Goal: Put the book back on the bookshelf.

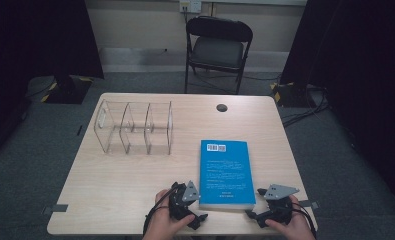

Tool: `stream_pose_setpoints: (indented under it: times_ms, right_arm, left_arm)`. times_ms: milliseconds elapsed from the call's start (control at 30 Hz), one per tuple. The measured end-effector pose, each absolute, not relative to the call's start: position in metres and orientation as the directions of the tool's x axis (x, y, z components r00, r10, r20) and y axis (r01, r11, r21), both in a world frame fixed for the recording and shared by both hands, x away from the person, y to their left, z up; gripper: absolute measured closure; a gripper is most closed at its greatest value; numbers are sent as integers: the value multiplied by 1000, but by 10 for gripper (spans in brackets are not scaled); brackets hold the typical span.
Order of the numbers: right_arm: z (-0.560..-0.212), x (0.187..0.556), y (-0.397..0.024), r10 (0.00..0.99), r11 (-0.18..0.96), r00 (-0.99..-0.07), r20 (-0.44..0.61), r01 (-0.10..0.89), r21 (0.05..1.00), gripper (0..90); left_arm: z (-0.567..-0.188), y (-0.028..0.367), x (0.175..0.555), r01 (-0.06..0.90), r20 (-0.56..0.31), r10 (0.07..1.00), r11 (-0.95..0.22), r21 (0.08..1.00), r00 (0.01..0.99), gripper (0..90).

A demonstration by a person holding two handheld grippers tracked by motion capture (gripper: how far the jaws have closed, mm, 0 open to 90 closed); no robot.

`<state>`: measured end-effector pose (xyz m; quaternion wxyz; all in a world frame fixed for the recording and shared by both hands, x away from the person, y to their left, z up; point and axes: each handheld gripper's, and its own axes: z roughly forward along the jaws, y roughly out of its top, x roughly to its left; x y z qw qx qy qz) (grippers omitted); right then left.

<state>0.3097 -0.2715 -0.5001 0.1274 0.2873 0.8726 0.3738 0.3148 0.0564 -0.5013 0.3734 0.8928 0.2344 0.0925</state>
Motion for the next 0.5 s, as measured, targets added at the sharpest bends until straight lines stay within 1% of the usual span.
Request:
stream_pose_setpoints:
  times_ms: [267,400,500]
  right_arm:
    - [-500,310,-271,598,554,-802,-7,407,726,94]
    - [-500,308,-271,614,543,-789,-5,418,728,102]
    - [-498,307,-269,628,542,-778,-2,435,719,136]
  left_arm:
    - [-502,56,315,347,-12,485,-608,714,874,0]
    - [-502,56,315,349,-10,489,-607,714,872,0]
    - [-502,56,315,349,-10,491,-606,715,871,0]
